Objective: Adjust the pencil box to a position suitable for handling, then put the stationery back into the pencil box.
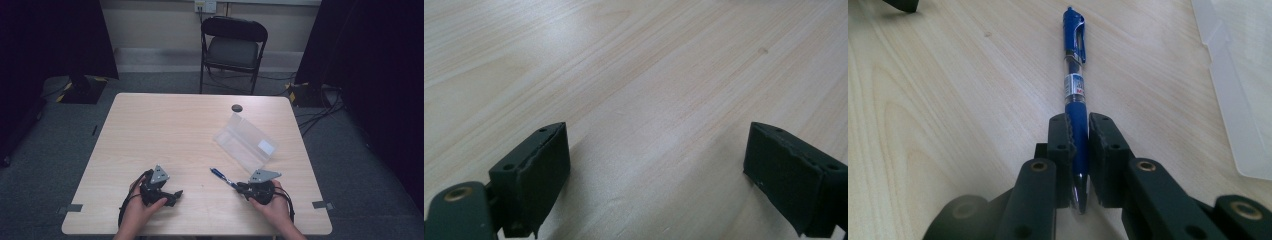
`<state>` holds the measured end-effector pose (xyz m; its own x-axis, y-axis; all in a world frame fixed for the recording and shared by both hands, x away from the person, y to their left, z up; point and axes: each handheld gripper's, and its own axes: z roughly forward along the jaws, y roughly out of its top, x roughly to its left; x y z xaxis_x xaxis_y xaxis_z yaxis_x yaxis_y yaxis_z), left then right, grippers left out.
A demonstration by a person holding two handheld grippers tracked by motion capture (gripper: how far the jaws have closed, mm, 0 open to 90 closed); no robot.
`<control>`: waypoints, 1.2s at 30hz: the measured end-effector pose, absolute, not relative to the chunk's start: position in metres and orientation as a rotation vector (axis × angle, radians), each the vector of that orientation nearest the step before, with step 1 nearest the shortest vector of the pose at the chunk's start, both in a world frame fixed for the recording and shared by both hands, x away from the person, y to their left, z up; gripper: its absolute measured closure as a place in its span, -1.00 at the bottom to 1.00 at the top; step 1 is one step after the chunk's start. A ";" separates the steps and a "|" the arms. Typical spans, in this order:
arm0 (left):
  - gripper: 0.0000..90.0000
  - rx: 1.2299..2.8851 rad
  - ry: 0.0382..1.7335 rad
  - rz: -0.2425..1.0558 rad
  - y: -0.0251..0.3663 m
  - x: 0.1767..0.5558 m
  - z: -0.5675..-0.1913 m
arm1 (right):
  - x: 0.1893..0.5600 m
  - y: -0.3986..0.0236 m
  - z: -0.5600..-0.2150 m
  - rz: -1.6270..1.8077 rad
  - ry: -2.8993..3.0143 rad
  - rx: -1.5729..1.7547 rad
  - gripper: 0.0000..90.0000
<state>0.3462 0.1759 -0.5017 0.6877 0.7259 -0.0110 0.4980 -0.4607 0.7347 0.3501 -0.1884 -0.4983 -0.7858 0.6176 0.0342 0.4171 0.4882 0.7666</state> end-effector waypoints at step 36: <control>-0.75 2.156 0.935 0.394 0.176 0.346 -0.502 | 0.354 -0.202 -0.481 1.304 2.393 1.068 0.80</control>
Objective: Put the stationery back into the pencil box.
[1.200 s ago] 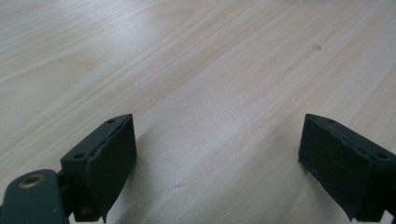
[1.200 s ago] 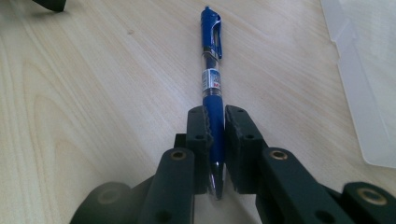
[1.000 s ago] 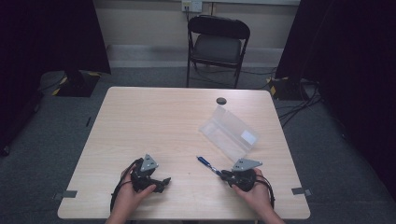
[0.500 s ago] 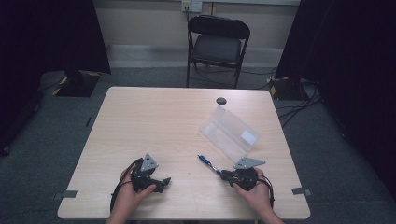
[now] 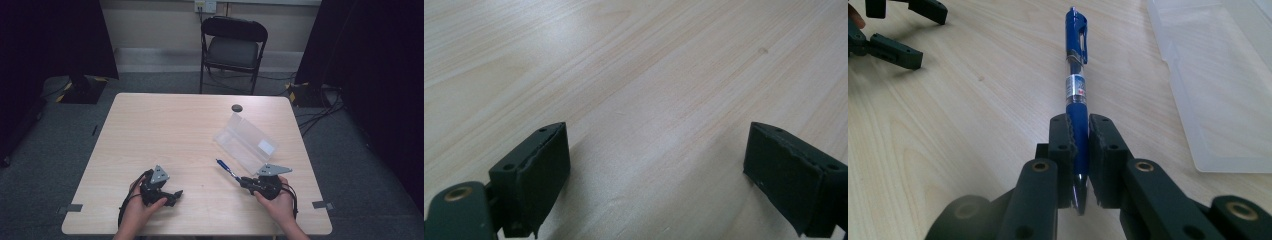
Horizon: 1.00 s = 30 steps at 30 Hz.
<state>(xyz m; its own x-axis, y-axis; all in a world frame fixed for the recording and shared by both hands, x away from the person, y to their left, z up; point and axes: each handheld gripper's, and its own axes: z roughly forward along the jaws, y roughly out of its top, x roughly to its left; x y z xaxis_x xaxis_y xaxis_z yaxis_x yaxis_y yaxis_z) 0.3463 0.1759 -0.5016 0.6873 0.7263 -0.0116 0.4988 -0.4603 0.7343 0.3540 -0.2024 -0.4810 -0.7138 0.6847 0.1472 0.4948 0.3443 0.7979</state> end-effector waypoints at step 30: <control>-0.75 2.157 0.935 0.394 0.176 0.346 -0.502 | 0.378 -0.207 -0.456 1.295 2.378 1.070 0.80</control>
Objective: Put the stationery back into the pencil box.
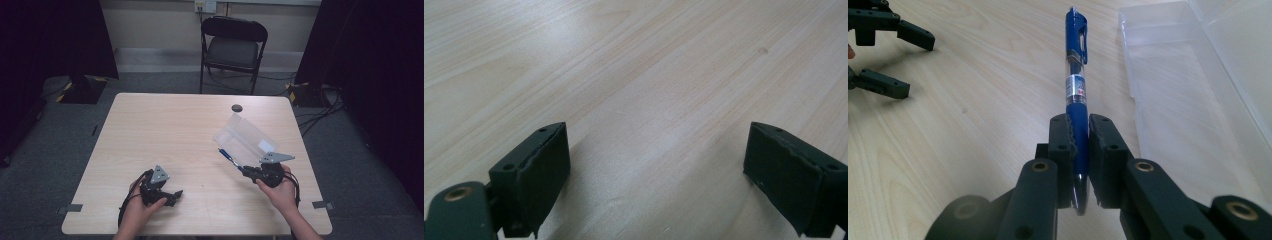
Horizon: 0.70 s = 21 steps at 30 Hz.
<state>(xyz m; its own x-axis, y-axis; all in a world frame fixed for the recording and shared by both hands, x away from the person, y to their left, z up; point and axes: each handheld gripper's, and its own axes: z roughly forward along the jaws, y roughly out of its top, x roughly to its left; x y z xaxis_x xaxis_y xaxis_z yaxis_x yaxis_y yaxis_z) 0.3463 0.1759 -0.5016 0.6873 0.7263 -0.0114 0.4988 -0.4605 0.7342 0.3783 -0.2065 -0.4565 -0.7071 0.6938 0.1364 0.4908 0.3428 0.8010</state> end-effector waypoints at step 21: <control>-0.75 2.157 0.935 0.394 0.176 0.346 -0.502 | 0.396 -0.217 -0.448 1.287 2.350 1.094 0.80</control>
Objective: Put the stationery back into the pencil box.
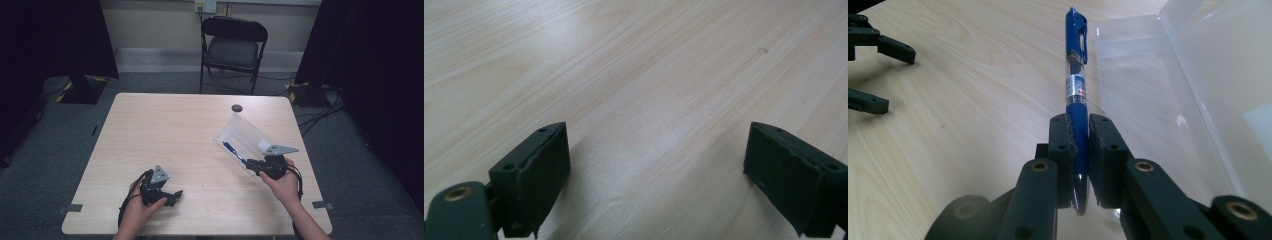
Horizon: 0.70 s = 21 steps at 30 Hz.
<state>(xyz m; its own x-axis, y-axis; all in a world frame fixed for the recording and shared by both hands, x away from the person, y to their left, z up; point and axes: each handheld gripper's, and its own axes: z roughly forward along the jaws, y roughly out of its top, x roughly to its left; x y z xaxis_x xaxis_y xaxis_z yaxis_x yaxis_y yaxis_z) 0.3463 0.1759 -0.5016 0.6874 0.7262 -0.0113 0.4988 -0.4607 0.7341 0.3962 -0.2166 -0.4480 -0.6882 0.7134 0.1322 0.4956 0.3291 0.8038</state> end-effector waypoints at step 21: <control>-0.75 2.157 0.935 0.394 0.176 0.346 -0.502 | 0.413 -0.231 -0.453 1.240 2.314 1.136 0.80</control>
